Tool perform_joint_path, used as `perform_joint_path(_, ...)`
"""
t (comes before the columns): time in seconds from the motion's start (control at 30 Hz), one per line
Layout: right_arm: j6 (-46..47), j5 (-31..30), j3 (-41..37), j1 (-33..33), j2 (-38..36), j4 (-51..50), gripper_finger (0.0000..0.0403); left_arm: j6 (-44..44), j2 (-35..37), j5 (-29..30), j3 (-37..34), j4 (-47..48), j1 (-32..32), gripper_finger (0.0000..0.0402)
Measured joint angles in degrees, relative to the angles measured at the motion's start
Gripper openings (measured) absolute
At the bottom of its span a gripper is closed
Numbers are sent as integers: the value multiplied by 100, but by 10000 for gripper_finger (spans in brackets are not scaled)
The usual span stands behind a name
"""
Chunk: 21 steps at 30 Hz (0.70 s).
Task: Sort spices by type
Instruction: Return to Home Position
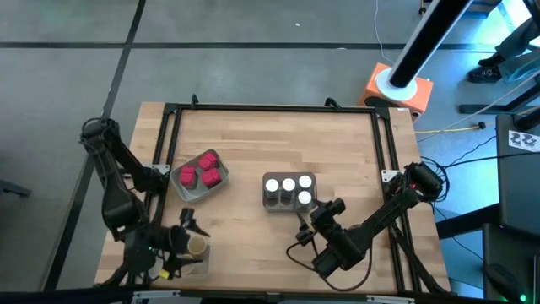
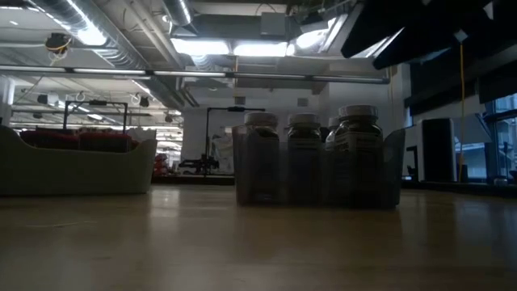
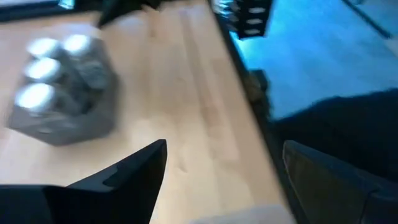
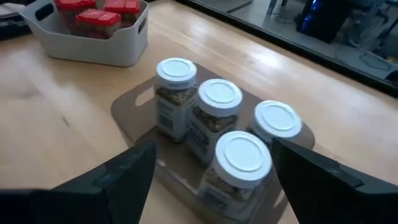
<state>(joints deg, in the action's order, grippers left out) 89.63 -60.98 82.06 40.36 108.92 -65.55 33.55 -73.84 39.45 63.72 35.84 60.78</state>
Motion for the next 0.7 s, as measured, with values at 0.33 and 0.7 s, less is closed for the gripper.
perform_joint_path(0.33, -1103, 584, 0, -318, 0, 505, 314, -617, 58, 252, -4, 280, -1282, 255)
perform_joint_path(0.7, -4413, 1993, 236, -1455, -2, 1198, 176, -2116, 76, -417, -11, 754, -2629, 93)
